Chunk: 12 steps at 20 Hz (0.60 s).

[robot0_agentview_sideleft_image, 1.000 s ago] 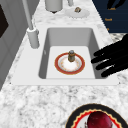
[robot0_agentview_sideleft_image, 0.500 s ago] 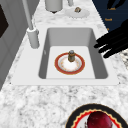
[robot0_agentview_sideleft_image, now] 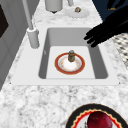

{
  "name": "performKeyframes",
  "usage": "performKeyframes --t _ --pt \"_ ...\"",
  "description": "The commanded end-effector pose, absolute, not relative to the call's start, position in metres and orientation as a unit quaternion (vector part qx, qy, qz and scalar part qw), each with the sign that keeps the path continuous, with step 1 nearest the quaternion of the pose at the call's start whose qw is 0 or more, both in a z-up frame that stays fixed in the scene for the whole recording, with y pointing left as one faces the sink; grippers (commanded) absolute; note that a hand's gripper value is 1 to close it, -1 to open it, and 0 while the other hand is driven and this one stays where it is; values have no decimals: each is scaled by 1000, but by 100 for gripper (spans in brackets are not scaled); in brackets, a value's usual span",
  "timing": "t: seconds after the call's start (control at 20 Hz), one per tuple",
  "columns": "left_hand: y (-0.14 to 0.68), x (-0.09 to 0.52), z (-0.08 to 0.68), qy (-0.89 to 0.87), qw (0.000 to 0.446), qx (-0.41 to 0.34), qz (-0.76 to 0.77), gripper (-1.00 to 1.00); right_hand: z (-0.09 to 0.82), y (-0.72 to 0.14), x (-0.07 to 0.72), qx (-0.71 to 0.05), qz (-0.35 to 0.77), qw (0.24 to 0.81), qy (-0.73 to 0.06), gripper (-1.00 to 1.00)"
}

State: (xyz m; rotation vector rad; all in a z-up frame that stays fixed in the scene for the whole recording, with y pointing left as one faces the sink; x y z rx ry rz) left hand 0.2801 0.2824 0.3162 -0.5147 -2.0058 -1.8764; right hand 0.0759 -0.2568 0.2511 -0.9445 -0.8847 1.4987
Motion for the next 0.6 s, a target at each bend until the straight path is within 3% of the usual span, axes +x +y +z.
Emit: performKeyframes --t 0.0,0.55 --pt "253 285 302 -691 183 -184 -675 -100 251 -257 76 -399 633 549 -374 0" --pt "175 316 234 -689 186 -183 -677 -100 251 -257 76 -399 633 549 -374 0"
